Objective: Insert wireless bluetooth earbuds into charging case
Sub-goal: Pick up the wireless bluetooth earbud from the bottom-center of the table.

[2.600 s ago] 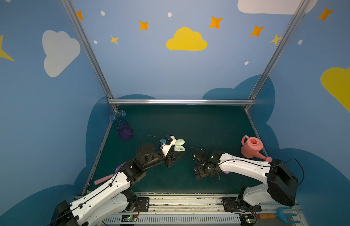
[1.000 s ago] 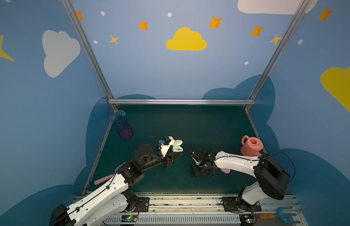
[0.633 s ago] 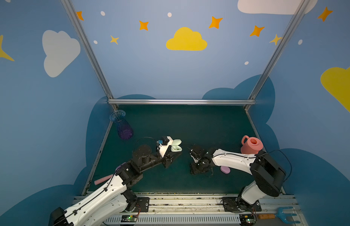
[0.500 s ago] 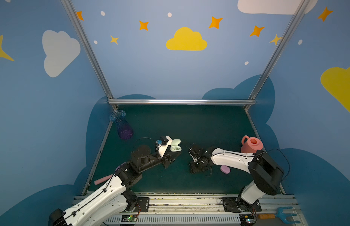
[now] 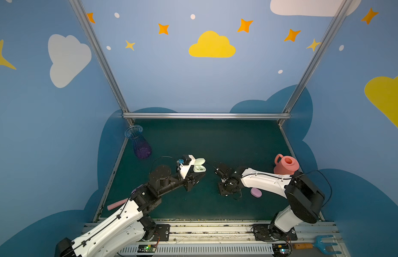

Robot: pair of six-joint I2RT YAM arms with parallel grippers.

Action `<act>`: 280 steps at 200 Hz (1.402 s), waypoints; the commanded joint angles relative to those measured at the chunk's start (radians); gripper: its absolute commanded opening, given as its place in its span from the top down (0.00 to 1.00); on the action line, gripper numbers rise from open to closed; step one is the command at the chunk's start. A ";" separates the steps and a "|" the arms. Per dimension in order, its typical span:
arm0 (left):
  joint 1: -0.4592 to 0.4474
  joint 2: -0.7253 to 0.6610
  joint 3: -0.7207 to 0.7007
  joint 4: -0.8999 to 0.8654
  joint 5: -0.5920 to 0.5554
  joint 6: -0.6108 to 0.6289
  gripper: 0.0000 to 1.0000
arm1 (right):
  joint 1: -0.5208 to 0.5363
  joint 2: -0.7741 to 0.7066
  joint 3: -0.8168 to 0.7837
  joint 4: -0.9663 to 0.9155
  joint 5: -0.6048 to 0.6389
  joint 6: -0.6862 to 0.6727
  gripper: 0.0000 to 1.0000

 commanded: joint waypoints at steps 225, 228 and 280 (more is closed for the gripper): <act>0.004 -0.011 0.000 0.014 -0.001 0.003 0.97 | 0.012 0.061 -0.023 -0.029 0.021 0.069 0.78; 0.005 -0.010 0.000 0.017 -0.001 0.003 0.97 | 0.013 0.061 -0.023 -0.029 0.022 0.068 0.79; 0.004 0.014 -0.014 0.051 0.027 -0.010 0.97 | 0.007 0.020 -0.033 -0.023 0.033 0.071 0.83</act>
